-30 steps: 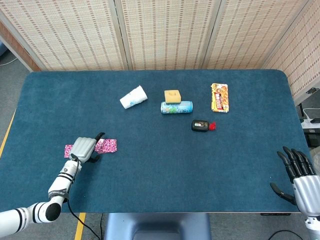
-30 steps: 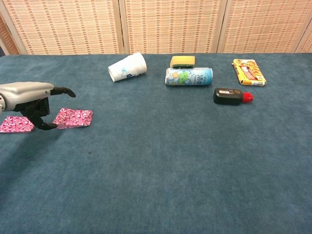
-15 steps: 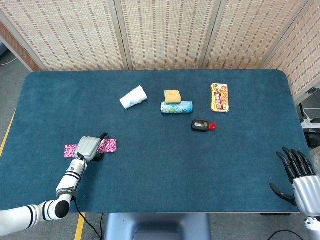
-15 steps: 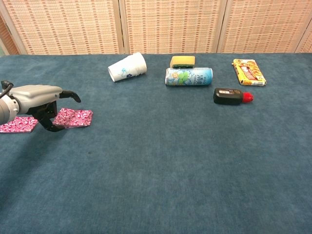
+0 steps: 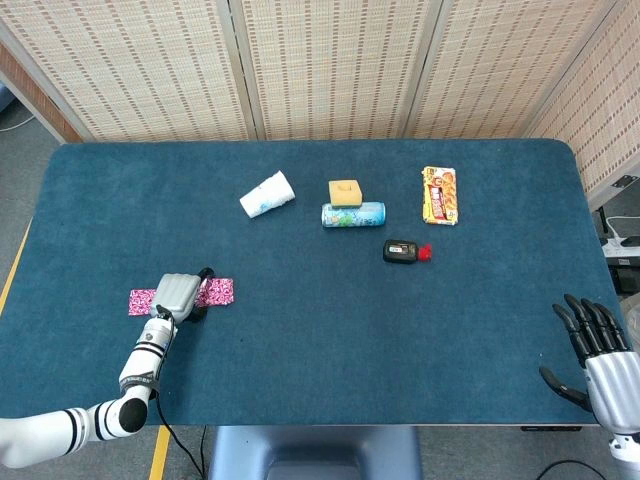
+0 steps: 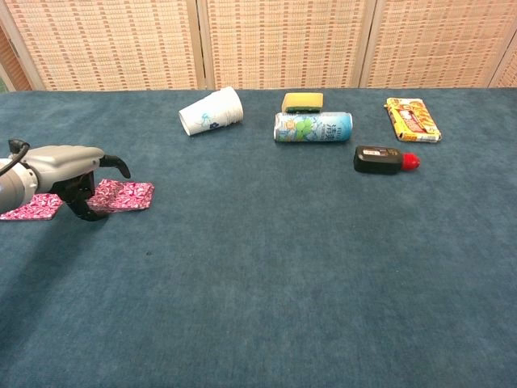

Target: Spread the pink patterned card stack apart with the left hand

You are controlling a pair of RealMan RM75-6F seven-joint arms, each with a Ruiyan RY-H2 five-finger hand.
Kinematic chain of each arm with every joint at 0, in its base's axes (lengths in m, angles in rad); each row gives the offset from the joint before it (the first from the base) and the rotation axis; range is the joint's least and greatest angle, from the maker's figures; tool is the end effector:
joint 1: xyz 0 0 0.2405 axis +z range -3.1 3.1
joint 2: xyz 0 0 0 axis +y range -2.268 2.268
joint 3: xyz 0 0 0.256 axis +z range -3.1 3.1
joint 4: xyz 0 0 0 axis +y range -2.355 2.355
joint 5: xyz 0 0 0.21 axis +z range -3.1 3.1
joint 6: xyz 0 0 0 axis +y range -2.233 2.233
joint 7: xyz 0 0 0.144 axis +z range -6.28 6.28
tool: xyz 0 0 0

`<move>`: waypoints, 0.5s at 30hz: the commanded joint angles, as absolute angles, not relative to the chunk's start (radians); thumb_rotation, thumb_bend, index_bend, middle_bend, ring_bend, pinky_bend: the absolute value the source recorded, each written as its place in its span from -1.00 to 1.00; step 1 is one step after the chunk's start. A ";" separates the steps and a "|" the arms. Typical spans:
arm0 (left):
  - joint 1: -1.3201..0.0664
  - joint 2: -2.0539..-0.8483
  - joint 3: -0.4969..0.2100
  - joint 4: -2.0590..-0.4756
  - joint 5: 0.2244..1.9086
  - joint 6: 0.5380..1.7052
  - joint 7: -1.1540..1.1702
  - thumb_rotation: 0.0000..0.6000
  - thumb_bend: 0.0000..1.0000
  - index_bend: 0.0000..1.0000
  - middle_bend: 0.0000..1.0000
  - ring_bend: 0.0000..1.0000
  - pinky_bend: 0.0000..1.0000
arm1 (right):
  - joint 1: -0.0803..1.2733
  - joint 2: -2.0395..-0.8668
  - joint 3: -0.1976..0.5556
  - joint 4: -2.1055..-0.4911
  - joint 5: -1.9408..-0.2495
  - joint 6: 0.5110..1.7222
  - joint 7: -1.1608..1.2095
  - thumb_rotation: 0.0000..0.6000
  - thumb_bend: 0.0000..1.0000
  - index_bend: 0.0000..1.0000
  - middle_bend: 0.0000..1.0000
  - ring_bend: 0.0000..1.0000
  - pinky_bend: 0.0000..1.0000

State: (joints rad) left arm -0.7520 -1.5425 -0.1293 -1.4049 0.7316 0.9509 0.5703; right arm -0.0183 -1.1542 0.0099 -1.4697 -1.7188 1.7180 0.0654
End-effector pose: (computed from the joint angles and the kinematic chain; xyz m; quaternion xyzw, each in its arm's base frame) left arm -0.2132 0.3544 -0.0112 -0.7125 -0.4265 -0.2304 0.5073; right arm -0.3113 -0.1371 0.1709 0.6106 -0.3083 0.4440 0.5787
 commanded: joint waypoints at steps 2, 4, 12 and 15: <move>-0.756 -1.551 -0.131 -1.398 0.719 0.954 0.578 1.00 -0.37 -0.57 1.00 1.00 1.00 | -0.019 -1.155 0.010 -1.469 -1.719 1.721 0.068 1.00 -0.74 -0.82 -0.94 -1.00 -0.80; -0.756 -1.554 -0.132 -1.396 0.716 0.957 0.581 1.00 -0.37 -0.56 1.00 1.00 1.00 | -0.019 -1.155 0.010 -1.468 -1.719 1.721 0.069 1.00 -0.74 -0.82 -0.94 -1.00 -0.80; -0.754 -1.563 -0.133 -1.395 0.719 0.977 0.583 1.00 -0.38 -0.50 1.00 1.00 1.00 | -0.019 -1.154 0.009 -1.469 -1.720 1.720 0.067 1.00 -0.74 -0.82 -0.94 -1.00 -0.80; -0.755 -1.566 -0.131 -1.394 0.716 0.972 0.585 1.00 -0.38 -0.49 1.00 1.00 1.00 | -0.019 -1.154 0.010 -1.469 -1.720 1.721 0.068 1.00 -0.74 -0.82 -0.94 -1.00 -0.80</move>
State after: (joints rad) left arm -0.7545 -1.5659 -0.1317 -1.3937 0.7167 0.9723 0.5843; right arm -0.0192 -1.1539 0.0099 -1.4688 -1.7197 1.7206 0.0682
